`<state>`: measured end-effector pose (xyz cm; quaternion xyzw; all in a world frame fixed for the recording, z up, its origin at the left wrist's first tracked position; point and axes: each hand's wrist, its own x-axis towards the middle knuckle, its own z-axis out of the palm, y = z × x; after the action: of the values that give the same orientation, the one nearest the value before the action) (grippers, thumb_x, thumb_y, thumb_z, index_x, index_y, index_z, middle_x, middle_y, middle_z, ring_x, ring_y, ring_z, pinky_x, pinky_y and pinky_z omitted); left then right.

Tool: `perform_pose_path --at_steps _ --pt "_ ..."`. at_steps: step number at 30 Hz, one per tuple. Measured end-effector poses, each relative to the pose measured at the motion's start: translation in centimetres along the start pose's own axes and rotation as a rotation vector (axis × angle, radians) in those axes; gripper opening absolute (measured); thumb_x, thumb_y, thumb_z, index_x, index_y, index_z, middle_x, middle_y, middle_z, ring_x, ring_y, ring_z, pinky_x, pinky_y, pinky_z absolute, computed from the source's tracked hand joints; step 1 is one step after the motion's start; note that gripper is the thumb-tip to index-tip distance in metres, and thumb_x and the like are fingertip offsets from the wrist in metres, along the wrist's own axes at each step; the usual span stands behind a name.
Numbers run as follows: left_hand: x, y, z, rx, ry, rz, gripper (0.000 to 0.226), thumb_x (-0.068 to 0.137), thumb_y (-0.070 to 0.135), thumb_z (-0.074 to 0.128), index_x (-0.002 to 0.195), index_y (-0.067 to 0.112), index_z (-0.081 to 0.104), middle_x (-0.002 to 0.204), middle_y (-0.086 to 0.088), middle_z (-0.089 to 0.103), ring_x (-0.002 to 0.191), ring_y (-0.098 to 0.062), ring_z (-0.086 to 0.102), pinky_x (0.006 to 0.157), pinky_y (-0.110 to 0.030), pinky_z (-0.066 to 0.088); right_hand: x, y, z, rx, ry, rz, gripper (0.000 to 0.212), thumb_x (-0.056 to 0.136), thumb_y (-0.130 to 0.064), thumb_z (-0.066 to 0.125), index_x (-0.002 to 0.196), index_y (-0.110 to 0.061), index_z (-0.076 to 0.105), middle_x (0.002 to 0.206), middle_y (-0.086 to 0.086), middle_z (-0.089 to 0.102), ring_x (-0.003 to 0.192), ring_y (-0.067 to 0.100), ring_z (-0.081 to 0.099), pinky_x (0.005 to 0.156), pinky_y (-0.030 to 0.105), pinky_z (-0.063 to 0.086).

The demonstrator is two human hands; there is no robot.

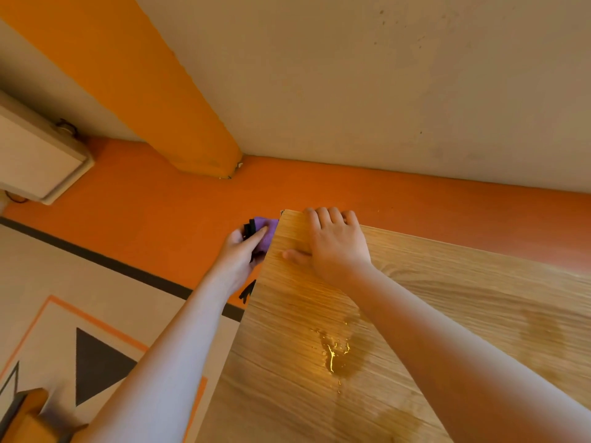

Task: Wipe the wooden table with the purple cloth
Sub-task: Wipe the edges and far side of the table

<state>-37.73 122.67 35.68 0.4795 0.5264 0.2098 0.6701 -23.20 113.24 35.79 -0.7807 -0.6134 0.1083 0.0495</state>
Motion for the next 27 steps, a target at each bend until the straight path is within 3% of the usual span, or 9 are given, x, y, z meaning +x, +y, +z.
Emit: perform_pose_path --at_steps 5,11,14,16,19,23,27 --pt "1.4 1.4 2.2 0.035 0.008 0.007 0.015 0.098 0.017 0.050 0.101 0.018 0.065 0.092 -0.003 0.069 0.081 -0.013 0.065 0.061 -0.022 0.053 0.0 0.0 0.2 -0.007 0.010 0.009 0.089 0.083 -0.075 0.025 0.144 -0.011 0.021 0.143 0.007 0.038 0.129 0.027 0.034 0.103 0.042 0.025" --pt "-3.5 -1.2 -1.5 0.085 0.016 -0.062 0.021 0.100 0.014 0.045 0.107 0.019 0.064 0.097 0.000 0.071 0.086 -0.010 0.067 0.073 -0.026 0.053 0.0 -0.2 0.3 0.001 -0.009 0.004 0.089 0.083 -0.076 0.025 0.144 -0.011 0.020 0.142 0.006 0.038 0.128 0.027 0.034 0.103 0.041 0.024" --pt "-5.5 -2.8 -3.7 0.059 0.051 -0.108 0.025 0.098 0.010 0.048 0.119 0.009 0.060 0.108 -0.008 0.067 0.099 -0.023 0.062 0.082 -0.033 0.045 0.0 0.0 0.3 -0.008 -0.010 0.000 0.089 0.083 -0.076 0.024 0.145 -0.012 0.020 0.143 0.006 0.037 0.129 0.027 0.033 0.104 0.042 0.024" --pt "-5.3 -2.4 -3.5 0.056 0.064 -0.104 0.025 0.097 0.008 0.049 0.120 0.007 0.058 0.106 -0.008 0.066 0.097 -0.023 0.062 0.073 -0.027 0.050 0.0 0.0 0.4 -0.010 -0.003 -0.002 0.089 0.083 -0.076 0.024 0.144 -0.012 0.020 0.142 0.006 0.037 0.128 0.027 0.034 0.104 0.041 0.024" --pt "-3.6 -0.7 -1.5 0.035 0.071 -0.070 0.015 0.096 0.008 0.051 0.105 0.015 0.061 0.097 -0.004 0.067 0.084 -0.013 0.065 0.059 -0.020 0.052 0.2 0.2 0.5 0.001 0.007 -0.001 0.089 0.082 -0.077 0.025 0.144 -0.012 0.021 0.143 0.006 0.037 0.129 0.027 0.033 0.104 0.041 0.023" --pt "-2.3 -0.1 -0.2 0.011 0.066 -0.043 0.015 0.095 0.009 0.052 0.105 0.016 0.061 0.100 -0.004 0.067 0.093 -0.018 0.064 0.070 -0.026 0.051 0.2 0.2 0.2 0.032 -0.037 -0.002 0.104 0.071 -0.085 0.035 0.145 -0.014 0.020 0.145 0.004 0.035 0.133 0.025 0.030 0.107 0.043 0.021" --pt "-6.7 -2.1 -2.4 0.001 0.106 -0.083 0.018 0.095 0.010 0.053 0.106 0.017 0.064 0.093 0.001 0.072 0.086 -0.012 0.067 0.070 -0.024 0.050 0.1 0.0 0.1 0.033 -0.062 0.012 0.110 0.066 -0.088 0.038 0.145 -0.015 0.019 0.145 0.004 0.034 0.134 0.025 0.028 0.108 0.043 0.021"
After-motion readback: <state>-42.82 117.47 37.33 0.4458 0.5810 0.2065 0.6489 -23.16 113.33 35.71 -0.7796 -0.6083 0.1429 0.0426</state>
